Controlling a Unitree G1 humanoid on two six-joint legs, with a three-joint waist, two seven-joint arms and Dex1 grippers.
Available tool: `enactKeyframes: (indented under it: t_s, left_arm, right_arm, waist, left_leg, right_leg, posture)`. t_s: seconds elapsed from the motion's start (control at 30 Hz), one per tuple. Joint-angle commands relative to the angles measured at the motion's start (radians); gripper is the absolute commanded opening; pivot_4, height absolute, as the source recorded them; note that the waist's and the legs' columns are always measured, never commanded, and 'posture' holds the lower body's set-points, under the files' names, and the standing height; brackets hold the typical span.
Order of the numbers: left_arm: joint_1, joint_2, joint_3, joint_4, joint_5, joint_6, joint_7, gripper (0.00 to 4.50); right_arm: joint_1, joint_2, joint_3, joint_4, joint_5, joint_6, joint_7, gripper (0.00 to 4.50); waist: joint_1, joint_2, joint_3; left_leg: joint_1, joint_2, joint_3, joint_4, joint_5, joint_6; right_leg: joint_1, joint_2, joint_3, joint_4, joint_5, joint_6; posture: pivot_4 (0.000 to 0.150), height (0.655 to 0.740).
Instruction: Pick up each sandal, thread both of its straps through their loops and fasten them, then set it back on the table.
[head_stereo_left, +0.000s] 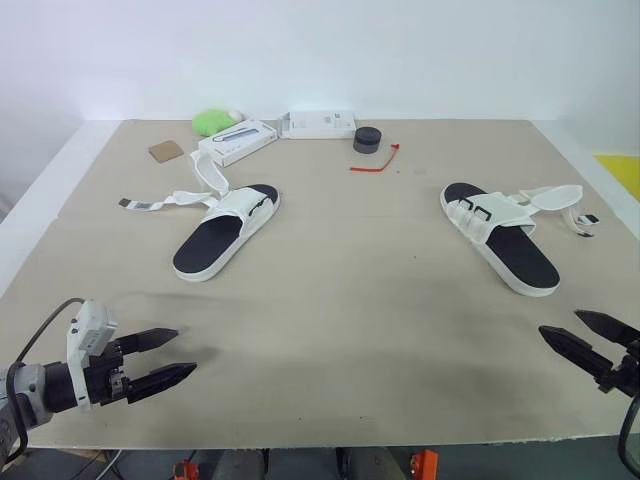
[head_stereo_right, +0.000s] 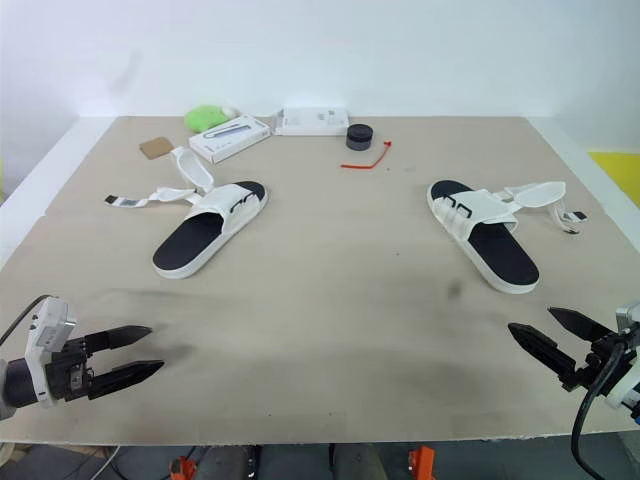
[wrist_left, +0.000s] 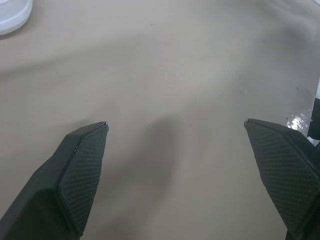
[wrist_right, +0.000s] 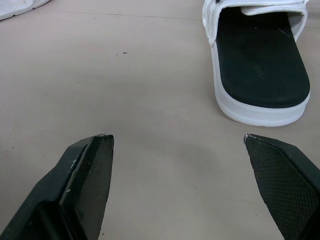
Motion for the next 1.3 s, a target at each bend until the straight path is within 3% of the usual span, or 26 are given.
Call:
enactKeyframes:
  t_s: [0.03, 0.27, 0.43, 0.5, 0.73, 1.0, 1.3]
  left_arm:
    - [-0.001, -0.003, 0.019, -0.037, -0.020, 0.011, 0.022, 4.50]
    - [-0.010, -0.004, -0.001, -0.084, -0.051, 0.033, 0.035, 4.50]
    - [-0.112, 0.031, -0.109, -0.089, -0.020, 0.037, 0.009, 4.50]
    - [-0.168, 0.034, -0.169, -0.104, 0.012, 0.018, 0.009, 4.50]
    - [-0.394, -0.011, -0.282, -0.164, -0.055, 0.021, -0.015, 4.50]
    - [-0.583, -0.119, -0.375, -0.100, -0.065, 0.040, 0.022, 4.50]
    - [-0.626, -0.239, -0.369, -0.065, -0.078, 0.039, 0.128, 4.50]
  right_arm:
    - [-0.027, -0.016, 0.003, 0.009, 0.002, -0.001, -0.009, 4.47]
    - [-0.049, -0.017, 0.025, 0.015, -0.001, 0.008, -0.020, 4.47]
    - [-0.102, -0.035, 0.029, 0.001, 0.009, 0.042, -0.064, 4.47]
    - [-0.158, -0.051, 0.044, -0.004, 0.025, 0.086, -0.098, 4.47]
    - [-0.430, -0.081, 0.237, 0.029, -0.091, 0.136, -0.283, 4.47]
    - [-0.775, 0.009, 0.523, 0.289, -0.281, 0.109, -0.414, 4.47]
    - [-0.941, 0.064, 0.586, 0.592, -0.385, -0.065, -0.405, 4.47]
  waist:
    - [0.000, 0.000, 0.000]
    - [0.000, 0.000, 0.000]
    - [0.000, 0.000, 0.000]
    - [0.000, 0.000, 0.000]
    - [-0.003, 0.000, 0.000]
    - [-0.014, 0.000, 0.000]
    - [-0.014, 0.000, 0.000]
  left_leg:
    - [0.000, 0.000, 0.000, 0.000, 0.000, 0.000]
    - [0.000, 0.000, 0.000, 0.000, 0.000, 0.000]
    - [0.000, 0.000, 0.000, 0.001, 0.000, 0.000]
    - [0.001, 0.000, 0.000, 0.001, 0.000, 0.000]
    - [0.001, 0.000, 0.001, 0.002, 0.001, 0.001]
    - [0.000, -0.001, 0.000, 0.001, 0.001, 0.002]
    - [-0.001, -0.002, -0.001, 0.001, 0.001, 0.003]
  right_leg:
    - [0.000, 0.000, 0.000, 0.000, 0.000, 0.000]
    - [0.000, 0.000, 0.000, 0.000, 0.000, 0.000]
    - [0.001, 0.000, 0.001, 0.000, 0.001, 0.001]
    - [0.001, 0.000, 0.001, 0.000, 0.002, 0.001]
    - [0.001, 0.002, 0.003, 0.000, 0.004, 0.002]
    - [0.001, 0.004, 0.004, 0.000, 0.006, 0.007]
    - [0.001, 0.004, 0.004, 0.000, 0.009, 0.003]
  posture:
    - [0.150, 0.7400]
    - [0.150, 0.7400]
    - [0.150, 0.7400]
    - [0.150, 0.7400]
    - [0.150, 0.7400]
    - [0.150, 0.7400]
    - [0.150, 0.7400]
